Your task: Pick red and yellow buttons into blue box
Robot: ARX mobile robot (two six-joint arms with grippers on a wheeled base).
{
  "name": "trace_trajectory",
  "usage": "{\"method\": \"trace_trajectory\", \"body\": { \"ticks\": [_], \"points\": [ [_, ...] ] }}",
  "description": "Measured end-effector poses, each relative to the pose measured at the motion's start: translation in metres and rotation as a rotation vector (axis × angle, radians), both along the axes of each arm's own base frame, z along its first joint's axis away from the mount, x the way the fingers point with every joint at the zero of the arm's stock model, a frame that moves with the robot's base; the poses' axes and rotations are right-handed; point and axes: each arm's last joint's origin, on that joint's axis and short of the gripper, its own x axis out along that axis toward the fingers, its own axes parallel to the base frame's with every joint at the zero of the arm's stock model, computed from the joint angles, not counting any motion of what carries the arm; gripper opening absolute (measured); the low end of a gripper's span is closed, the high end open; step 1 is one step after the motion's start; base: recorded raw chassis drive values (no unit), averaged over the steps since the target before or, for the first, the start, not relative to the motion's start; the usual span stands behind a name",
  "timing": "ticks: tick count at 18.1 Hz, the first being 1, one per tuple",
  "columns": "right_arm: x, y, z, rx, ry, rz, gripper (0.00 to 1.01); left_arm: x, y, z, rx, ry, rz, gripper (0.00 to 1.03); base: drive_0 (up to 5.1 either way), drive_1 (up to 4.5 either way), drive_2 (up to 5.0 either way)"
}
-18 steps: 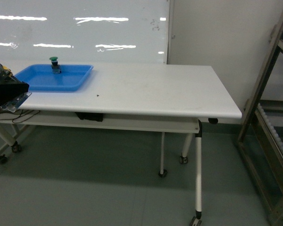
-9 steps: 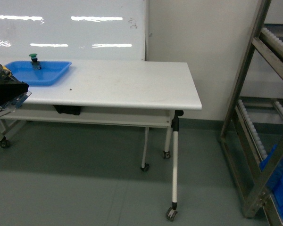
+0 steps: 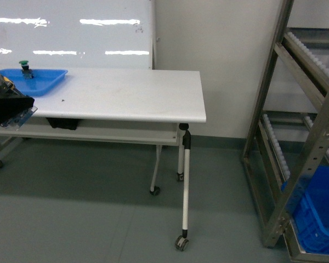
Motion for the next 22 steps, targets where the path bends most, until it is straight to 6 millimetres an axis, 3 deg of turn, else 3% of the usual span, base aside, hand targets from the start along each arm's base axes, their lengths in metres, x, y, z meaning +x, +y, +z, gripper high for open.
{"method": "trace_trajectory", "body": {
  "ticks": [16,17,20,22],
  "points": [
    [0.000,0.000,0.000,0.000,-0.002,-0.001,0.29,0.000,0.000,0.000,0.000,-0.002,-0.001,0.25,4.7,-3.36,-1.3],
    [0.000,0.000,0.000,0.001,-0.003,0.000,0.29,0.000,0.002,0.001,0.002,-0.014,0.012,0.25,4.9,-3.49,-1.3],
    [0.000,0.000,0.000,0.000,-0.003,-0.001,0.29,0.002,0.037,0.007,0.037,-0.138,0.195,0.25,4.9,-3.40,-1.1],
    [0.000,0.000,0.000,0.000,-0.002,-0.001,0.29,0.002,0.048,0.002,0.053,-0.110,0.248,0.25,4.8,-3.52,-1.3]
  ]
}}
